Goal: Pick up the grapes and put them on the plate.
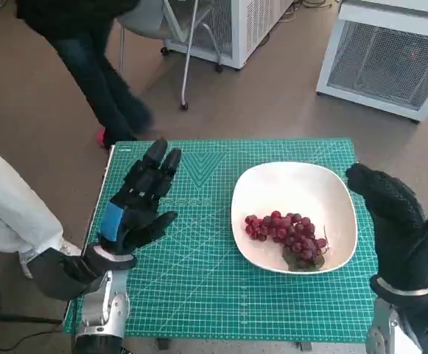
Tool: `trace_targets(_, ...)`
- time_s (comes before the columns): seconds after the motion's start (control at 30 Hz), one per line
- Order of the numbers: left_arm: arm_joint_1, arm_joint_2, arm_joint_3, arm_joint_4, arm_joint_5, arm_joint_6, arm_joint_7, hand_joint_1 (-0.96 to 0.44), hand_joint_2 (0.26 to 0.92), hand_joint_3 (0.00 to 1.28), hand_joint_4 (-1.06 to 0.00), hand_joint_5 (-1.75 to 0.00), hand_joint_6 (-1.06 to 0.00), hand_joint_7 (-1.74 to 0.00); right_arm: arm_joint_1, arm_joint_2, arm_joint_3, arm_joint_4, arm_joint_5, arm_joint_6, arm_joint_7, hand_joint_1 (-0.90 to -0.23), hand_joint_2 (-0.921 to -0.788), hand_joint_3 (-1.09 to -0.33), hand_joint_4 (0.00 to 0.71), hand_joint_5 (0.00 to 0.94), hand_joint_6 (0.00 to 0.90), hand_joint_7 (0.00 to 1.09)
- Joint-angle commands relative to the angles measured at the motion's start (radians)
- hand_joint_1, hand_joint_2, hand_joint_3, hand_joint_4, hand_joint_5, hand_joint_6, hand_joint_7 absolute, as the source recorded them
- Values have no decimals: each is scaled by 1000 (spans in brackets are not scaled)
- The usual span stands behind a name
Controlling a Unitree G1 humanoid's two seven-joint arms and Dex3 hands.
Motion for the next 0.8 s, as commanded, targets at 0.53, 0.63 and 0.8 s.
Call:
trace_targets(0.53, -3, -7, -18, 13, 13, -8, -11, -342, 921, 131, 1, 1, -119, -5, 1, -7, -6, 17, 13, 16, 23, -508, -921, -528, 476, 2, 188, 586)
trace_targets(0.63, -2, -4, -22, 18, 18, -9, -13, -338, 921, 128, 1, 1, -118, -5, 2, -5, -6, 18, 13, 14, 23, -508, -921, -528, 476, 2, 188, 586)
trace_targets(0.8, -6, 1, -25, 31, 22, -7, -22, -335, 921, 129, -3, -1, -119, -5, 3, -2, -4, 17, 13, 13, 23, -505, -921, -529, 476, 2, 188, 587)
